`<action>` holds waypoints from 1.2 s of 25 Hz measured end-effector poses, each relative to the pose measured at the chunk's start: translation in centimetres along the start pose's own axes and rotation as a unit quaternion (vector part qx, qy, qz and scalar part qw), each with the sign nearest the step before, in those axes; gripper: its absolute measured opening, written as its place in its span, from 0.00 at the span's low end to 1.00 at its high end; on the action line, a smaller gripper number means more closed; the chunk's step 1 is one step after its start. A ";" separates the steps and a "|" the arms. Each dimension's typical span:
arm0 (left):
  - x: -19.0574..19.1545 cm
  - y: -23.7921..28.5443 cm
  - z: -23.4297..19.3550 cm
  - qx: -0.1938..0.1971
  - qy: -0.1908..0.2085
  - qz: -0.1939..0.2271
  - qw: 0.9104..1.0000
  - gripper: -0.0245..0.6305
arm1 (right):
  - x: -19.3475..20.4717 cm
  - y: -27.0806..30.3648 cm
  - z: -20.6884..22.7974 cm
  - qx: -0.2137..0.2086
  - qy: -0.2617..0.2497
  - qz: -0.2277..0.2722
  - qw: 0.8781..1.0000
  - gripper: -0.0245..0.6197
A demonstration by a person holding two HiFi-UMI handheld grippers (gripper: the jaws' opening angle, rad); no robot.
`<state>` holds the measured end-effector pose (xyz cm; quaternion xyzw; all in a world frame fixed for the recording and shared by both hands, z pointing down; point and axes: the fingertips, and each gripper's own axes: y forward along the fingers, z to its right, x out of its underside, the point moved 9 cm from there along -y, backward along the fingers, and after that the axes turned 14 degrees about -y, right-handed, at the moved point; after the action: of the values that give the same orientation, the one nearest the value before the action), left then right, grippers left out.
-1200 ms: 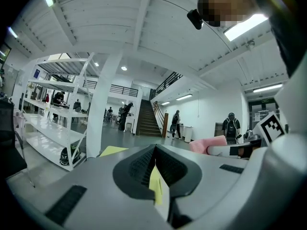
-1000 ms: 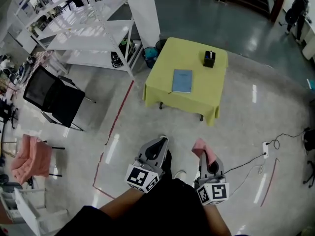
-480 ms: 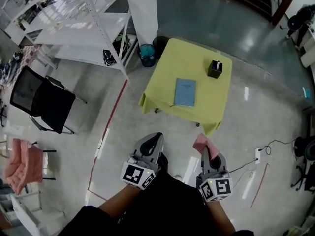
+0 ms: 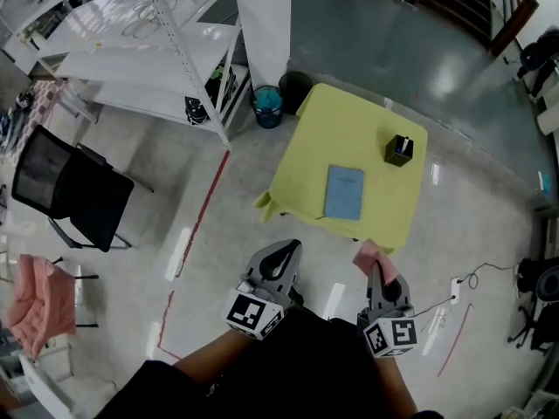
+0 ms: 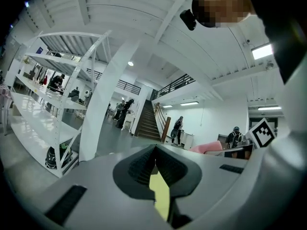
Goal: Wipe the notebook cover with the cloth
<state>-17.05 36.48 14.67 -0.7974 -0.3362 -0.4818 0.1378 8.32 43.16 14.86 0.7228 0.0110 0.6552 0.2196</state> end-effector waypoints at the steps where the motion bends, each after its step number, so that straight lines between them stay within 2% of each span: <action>1: 0.0 0.4 -0.6 0.006 -0.002 -0.005 1.000 0.04 | 0.0 0.8 0.0 0.002 0.001 -0.003 1.000 0.09; 6: -0.2 1.9 -3.2 0.027 -0.010 -0.023 0.999 0.04 | -0.6 4.0 0.0 0.012 -0.001 -0.008 1.000 0.09; 14: -0.4 4.0 -5.6 0.003 -0.022 -0.006 1.000 0.04 | -0.8 8.6 2.0 -0.021 0.004 -0.023 0.999 0.10; 19: -0.1 6.5 -6.4 -0.015 -0.021 -0.001 1.000 0.04 | 0.0 13.2 4.0 -0.074 0.022 -0.030 0.997 0.09; 22: 0.6 9.5 -6.9 -0.017 -0.011 0.008 1.000 0.04 | 0.6 16.8 6.1 -0.098 0.050 -0.036 0.993 0.09; 25: 0.8 12.4 -8.5 -0.049 -0.005 0.006 0.999 0.04 | 1.6 21.6 8.0 -0.120 0.070 -0.052 0.989 0.09; 30: 1.3 16.5 -11.3 -0.115 -0.036 0.008 0.993 0.04 | 4.0 28.4 10.5 -0.149 0.063 -0.068 0.984 0.09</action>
<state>-13.22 18.71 23.09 -0.8272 -0.2773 -0.4873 0.0372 11.14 15.56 27.58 0.6366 -0.0243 0.6775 0.3676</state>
